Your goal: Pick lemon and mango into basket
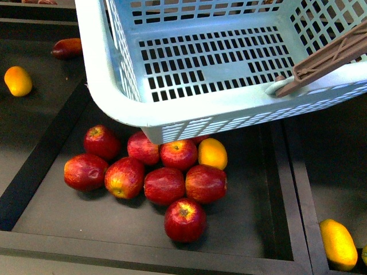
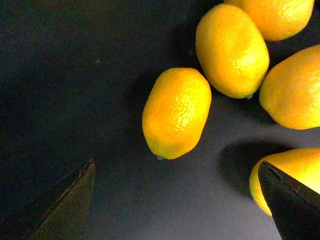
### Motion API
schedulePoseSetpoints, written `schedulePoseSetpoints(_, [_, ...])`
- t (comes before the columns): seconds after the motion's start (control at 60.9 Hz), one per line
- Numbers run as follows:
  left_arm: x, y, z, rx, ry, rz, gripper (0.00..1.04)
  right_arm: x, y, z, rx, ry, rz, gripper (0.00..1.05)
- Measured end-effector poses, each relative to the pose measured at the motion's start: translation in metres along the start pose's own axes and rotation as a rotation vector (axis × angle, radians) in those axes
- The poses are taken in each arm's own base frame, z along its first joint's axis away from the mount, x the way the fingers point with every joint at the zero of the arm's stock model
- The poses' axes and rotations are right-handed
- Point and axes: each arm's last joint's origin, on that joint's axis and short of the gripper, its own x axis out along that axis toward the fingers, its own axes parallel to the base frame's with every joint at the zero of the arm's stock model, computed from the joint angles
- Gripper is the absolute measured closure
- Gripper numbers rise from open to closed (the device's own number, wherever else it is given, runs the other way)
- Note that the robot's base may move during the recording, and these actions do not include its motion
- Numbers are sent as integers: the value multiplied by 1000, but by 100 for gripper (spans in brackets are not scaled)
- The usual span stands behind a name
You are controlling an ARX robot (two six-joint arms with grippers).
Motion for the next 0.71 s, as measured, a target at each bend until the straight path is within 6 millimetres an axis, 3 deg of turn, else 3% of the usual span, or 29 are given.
schedulePoseSetpoints(0.279, [0, 0, 0, 0, -2, 2, 100, 43, 2, 5, 75, 39, -32, 9])
schedulePoseSetpoints(0.706, [0, 0, 0, 0, -1, 1, 100, 78, 11, 19, 157, 50, -11, 9])
